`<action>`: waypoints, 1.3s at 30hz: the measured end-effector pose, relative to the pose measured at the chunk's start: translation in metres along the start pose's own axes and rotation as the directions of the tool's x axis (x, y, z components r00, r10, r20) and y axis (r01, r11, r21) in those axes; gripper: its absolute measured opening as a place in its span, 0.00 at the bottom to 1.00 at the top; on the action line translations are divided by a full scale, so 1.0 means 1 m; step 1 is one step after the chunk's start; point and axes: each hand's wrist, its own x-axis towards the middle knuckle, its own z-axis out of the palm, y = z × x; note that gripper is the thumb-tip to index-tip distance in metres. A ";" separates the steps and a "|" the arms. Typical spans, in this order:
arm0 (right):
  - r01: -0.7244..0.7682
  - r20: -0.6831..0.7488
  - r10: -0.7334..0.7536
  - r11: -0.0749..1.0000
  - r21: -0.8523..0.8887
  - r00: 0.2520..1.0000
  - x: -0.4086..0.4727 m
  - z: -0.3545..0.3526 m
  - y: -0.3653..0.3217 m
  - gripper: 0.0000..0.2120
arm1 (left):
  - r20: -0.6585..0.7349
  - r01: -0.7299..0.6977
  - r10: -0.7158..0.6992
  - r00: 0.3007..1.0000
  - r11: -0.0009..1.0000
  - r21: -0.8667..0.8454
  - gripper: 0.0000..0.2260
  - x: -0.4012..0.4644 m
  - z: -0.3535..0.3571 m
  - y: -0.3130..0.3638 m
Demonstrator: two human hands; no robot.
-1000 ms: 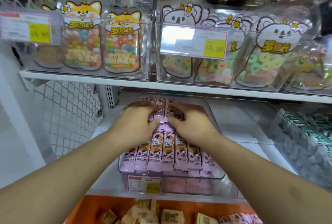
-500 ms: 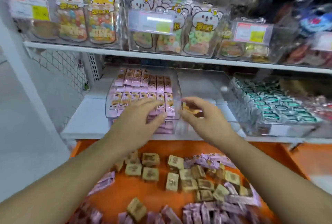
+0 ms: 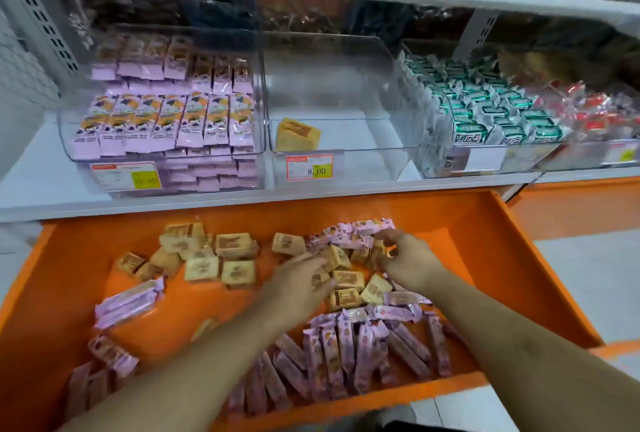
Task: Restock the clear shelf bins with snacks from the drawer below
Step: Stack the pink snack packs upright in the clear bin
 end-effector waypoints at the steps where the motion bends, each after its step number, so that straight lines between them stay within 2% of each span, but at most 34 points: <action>1: -0.006 0.009 0.007 1.000 -0.003 1.000 0.011 0.005 0.004 0.21 | 0.015 0.005 -0.005 1.000 1.000 0.004 0.23 0.013 0.009 -0.005; 5: -0.031 -0.011 0.031 0.999 -0.009 0.999 0.063 0.033 0.023 0.28 | 0.029 0.023 -0.023 0.999 1.000 -0.014 0.24 0.072 0.035 -0.025; 11: -0.032 -0.040 0.024 0.977 -0.210 0.999 0.125 0.055 0.059 0.36 | 0.032 0.083 -0.084 0.996 0.996 0.026 0.29 0.152 0.069 -0.047; 14: -0.028 -0.079 0.010 0.973 -0.229 0.997 0.134 0.060 0.072 0.30 | 0.071 0.163 -0.161 0.984 0.986 -0.020 0.31 0.171 0.086 -0.051; 17: -0.033 -0.131 -0.004 0.960 -0.278 0.991 0.140 0.066 0.078 0.22 | 0.000 0.166 -0.166 0.986 0.986 0.013 0.26 0.181 0.096 -0.054; 20: -0.046 -0.066 0.028 0.951 -0.306 0.997 0.143 0.070 0.083 0.19 | -0.062 0.155 -0.151 0.987 0.986 0.065 0.20 0.186 0.101 -0.059; 24: -0.099 -0.011 0.098 0.976 -0.195 0.995 0.143 0.074 0.082 0.15 | -0.138 0.144 -0.134 0.981 0.987 0.067 0.12 0.185 0.104 -0.058; 27: -0.129 0.056 0.138 0.982 -0.140 0.989 0.142 0.072 0.074 0.11 | -0.141 0.154 -0.144 0.979 0.986 0.065 0.10 0.184 0.101 -0.054; 32: -0.216 0.087 0.212 0.975 0.045 0.973 0.123 0.077 0.051 0.12 | -0.107 0.192 -0.190 0.976 0.981 0.014 0.12 0.169 0.084 -0.043; 35: -0.227 0.085 0.219 0.967 0.113 0.972 0.106 0.086 0.050 0.18 | -0.126 0.180 -0.185 0.975 0.982 -0.050 0.16 0.153 0.071 -0.036; 39: -0.221 0.061 0.212 0.946 0.236 0.975 0.082 0.063 0.043 0.23 | -0.158 0.173 -0.205 0.966 0.966 -0.194 0.21 0.116 0.043 -0.026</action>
